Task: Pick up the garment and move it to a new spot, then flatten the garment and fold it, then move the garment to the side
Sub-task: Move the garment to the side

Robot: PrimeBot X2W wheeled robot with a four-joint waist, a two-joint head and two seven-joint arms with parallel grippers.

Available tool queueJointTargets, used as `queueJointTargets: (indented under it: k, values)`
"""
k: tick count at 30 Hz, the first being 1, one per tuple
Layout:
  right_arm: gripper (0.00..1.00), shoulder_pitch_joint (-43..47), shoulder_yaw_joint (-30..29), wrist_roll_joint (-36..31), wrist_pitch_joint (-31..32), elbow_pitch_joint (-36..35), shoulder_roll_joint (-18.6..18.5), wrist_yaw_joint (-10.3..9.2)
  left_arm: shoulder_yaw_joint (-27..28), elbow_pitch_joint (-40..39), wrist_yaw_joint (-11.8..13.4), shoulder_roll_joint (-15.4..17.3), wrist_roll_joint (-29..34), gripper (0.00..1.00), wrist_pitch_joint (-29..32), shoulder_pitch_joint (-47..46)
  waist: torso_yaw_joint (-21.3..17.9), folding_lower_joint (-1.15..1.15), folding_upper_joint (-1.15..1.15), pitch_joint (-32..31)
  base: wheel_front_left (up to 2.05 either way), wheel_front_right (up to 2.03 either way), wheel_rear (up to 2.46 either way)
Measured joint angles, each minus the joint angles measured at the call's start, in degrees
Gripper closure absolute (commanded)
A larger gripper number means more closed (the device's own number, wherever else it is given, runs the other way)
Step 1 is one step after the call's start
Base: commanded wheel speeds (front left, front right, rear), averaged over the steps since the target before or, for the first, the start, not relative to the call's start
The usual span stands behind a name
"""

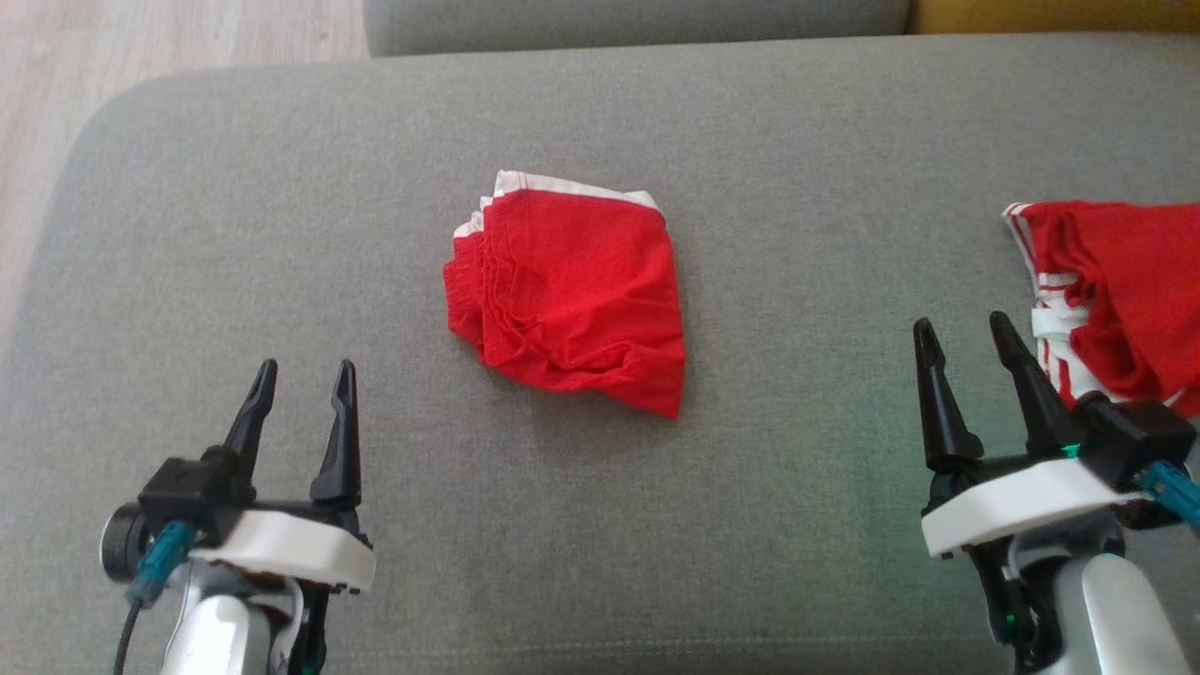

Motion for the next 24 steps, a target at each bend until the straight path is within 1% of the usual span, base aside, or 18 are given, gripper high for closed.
queueJointTargets:
  k: [4,7,9,14,19,21,24]
  values:
    - [0.00,-1.70,0.26,-0.09,0.77,2.05,0.00,0.00,-0.34,-0.20,-0.01,0.07,0.00,0.00,-0.05,-0.97,0.56,0.00,0.00,1.77,0.00,0.00,0.00]
    - [0.00,-7.17,2.02,-0.16,1.46,6.55,-0.01,0.00,-1.66,-0.25,-0.37,0.05,0.00,0.00,-0.09,-4.37,1.58,0.00,0.00,4.15,0.00,0.00,0.00]
    - [0.00,-8.72,2.71,-0.14,1.65,7.88,-0.02,0.00,-1.94,-0.24,-0.54,0.00,0.00,0.00,-0.13,-5.25,1.93,0.00,0.00,4.76,0.00,0.00,0.00]
    - [0.00,-16.50,9.12,0.78,1.72,15.77,-0.18,0.00,-3.20,0.07,-1.04,-0.12,0.00,0.00,-0.58,-8.66,4.06,0.00,0.00,7.71,0.00,0.00,0.00]
    - [0.00,-22.86,16.23,4.30,2.96,24.39,-0.26,0.00,-3.90,1.22,-1.57,-0.60,-0.01,0.00,-0.65,-10.56,6.24,0.00,0.00,9.73,0.00,0.00,0.00]
    - [0.00,-24.59,17.17,5.59,3.90,27.57,-0.26,0.00,-3.92,1.36,-1.59,-0.82,-0.16,0.00,-0.65,-10.93,6.96,0.00,0.00,10.18,0.00,0.00,0.00]
    - [0.00,-26.15,16.99,6.17,5.86,31.84,-0.48,0.00,-3.94,1.33,-1.60,-1.19,-0.23,0.00,-0.65,-10.95,7.73,0.00,0.00,10.41,0.00,0.00,0.00]
